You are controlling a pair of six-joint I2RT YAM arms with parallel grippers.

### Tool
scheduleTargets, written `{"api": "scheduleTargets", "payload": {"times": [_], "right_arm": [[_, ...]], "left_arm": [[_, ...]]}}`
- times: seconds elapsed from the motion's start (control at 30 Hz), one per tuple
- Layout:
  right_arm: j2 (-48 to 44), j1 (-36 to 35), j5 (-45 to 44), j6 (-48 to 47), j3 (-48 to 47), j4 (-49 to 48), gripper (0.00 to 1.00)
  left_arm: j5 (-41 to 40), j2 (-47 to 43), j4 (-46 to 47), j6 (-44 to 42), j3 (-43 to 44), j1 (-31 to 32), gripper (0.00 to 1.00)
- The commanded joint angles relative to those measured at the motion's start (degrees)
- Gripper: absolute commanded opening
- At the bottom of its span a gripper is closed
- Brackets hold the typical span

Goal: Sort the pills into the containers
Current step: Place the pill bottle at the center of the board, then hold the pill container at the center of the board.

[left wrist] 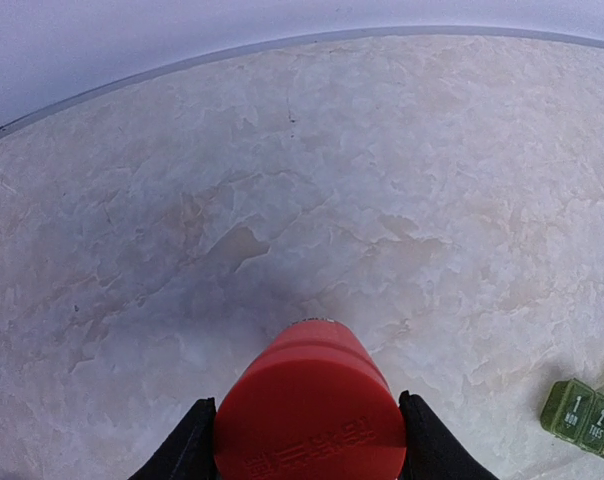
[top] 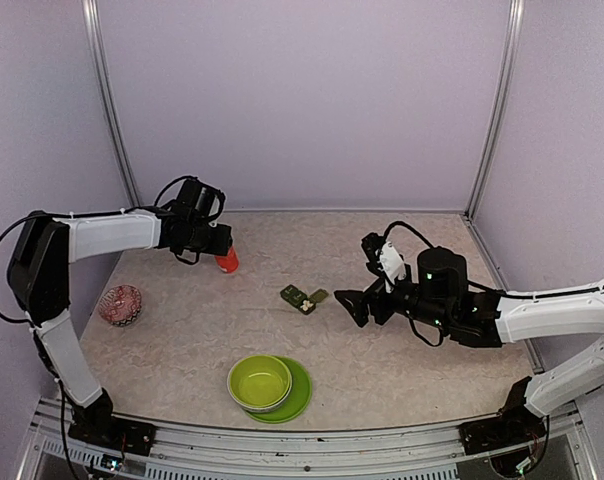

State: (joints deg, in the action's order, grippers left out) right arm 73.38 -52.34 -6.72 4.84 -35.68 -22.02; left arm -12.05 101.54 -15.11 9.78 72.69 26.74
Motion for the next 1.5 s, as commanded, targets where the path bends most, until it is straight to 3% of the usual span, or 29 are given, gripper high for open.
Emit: {"api": "scheduleTargets", "payload": {"times": [0.0,0.27,0.4,0.6,0.87,1.17,1.47], "right_arm": [[-0.83,0.48,-0.75,0.74,0.56,0.39,1.00],[-0.97,0.50,-0.73,0.95,0.96,0.36,1.00],[-0.49,0.51,-0.55,1.00,0.84,0.31,1.00],[0.32,0.50,-0.13,1.33,-0.09,1.07,1.00],[3.10,0.58,2.55,3.15,-2.65,2.75,1.00],[7.91,1.16,8.56,8.15,-7.89,5.32,1.00],[14.20,4.36,16.54,15.19,-13.96,7.78,0.99]], "left_arm": [[0.12,2.86,-1.39,-1.99,3.86,-0.99,0.43],[0.61,6.04,-2.24,-2.46,5.65,-1.42,0.44],[0.30,6.79,-2.15,-2.40,6.43,-1.65,0.50],[-0.36,6.86,-2.19,-2.39,7.03,-1.71,0.74],[-0.60,2.85,0.79,-1.44,4.85,-1.48,0.98],[6.76,-5.62,8.00,-0.98,-1.84,3.10,0.99],[17.15,-0.12,13.24,-0.63,-4.15,7.97,0.99]]}}
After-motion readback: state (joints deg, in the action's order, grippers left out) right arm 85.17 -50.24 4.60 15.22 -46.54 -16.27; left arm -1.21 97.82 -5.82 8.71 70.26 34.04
